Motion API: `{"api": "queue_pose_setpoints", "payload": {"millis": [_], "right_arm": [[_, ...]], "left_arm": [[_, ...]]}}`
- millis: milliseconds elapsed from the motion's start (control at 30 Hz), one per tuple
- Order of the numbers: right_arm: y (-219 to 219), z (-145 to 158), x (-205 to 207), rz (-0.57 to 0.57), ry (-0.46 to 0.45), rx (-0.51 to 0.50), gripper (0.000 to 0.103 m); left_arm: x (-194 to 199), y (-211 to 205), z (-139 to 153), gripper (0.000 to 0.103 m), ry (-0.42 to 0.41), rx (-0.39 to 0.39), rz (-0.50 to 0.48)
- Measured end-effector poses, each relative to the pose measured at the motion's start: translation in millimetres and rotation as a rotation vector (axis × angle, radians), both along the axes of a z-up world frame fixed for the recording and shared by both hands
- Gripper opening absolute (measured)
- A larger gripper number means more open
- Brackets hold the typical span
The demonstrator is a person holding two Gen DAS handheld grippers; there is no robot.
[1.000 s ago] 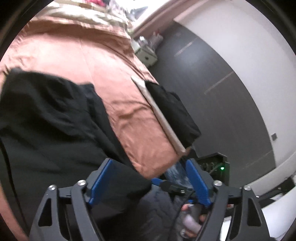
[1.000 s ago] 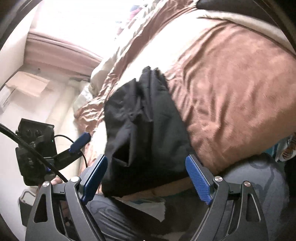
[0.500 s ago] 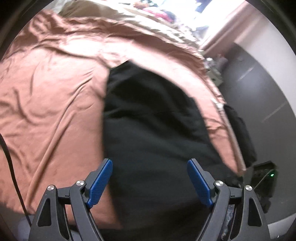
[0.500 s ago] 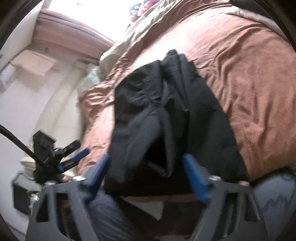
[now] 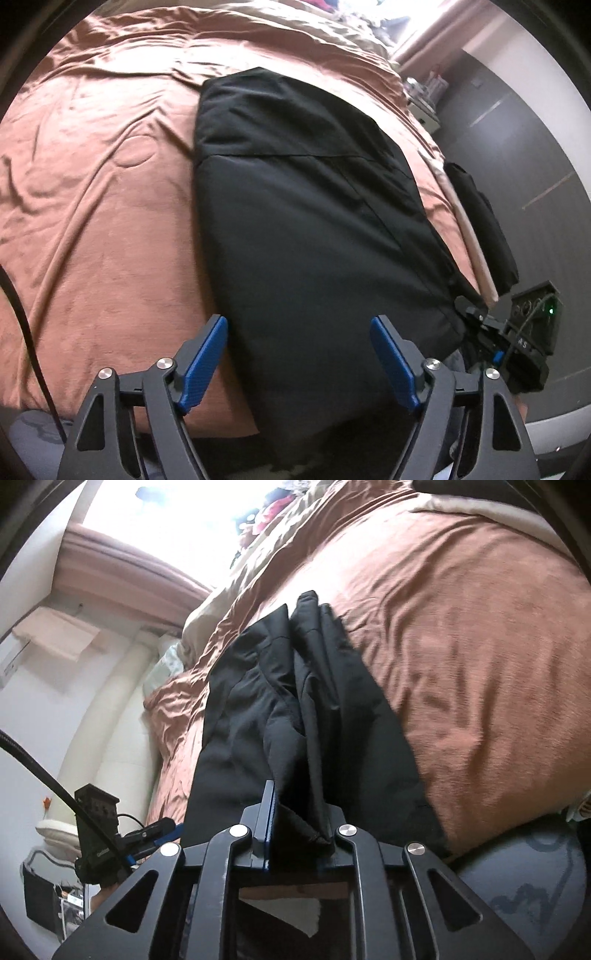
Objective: Fold large clothes
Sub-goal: 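Close the right tool on the folded jacket edge and straighten it, then open the right tool and release the straightened jacket edge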
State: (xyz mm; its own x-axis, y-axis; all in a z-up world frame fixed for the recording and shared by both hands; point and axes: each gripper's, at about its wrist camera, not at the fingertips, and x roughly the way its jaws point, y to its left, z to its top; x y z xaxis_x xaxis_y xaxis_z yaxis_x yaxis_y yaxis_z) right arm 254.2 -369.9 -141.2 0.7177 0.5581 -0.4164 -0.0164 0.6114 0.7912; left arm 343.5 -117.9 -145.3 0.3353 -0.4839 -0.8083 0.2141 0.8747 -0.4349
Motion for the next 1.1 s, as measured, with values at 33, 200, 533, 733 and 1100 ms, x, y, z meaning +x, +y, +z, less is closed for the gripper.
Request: {"api": "queue_pose_setpoints", "payload": {"millis": [33, 200, 533, 733, 1100], "right_arm": [[-3.7, -1.5, -2.2, -0.009, 0.001, 0.003, 0.012], [-23.2, -7.3, -15.2, -0.047, 0.017, 0.025, 0.012], [-26.4, 1.9, -5.9, 0.047, 0.052, 0.007, 0.035], [-57.2, 30.2, 1.5, 0.013, 0.008, -0.031, 0.076], [-49.2, 44.6, 104.8, 0.182, 0.068, -0.094, 0.076]], "left_arm": [[-1.0, -3.1, 1.9, 0.073, -0.007, 0.007, -0.009], [-0.4, -14.5, 4.6, 0.057, 0.007, -0.011, -0.041], [17.2, 3.5, -6.1, 0.061, 0.045, -0.037, 0.000], [43.9, 19.7, -9.4, 0.070, 0.043, -0.040, 0.054], [111.4, 26.3, -19.2, 0.070, 0.055, -0.080, 0.098]]}}
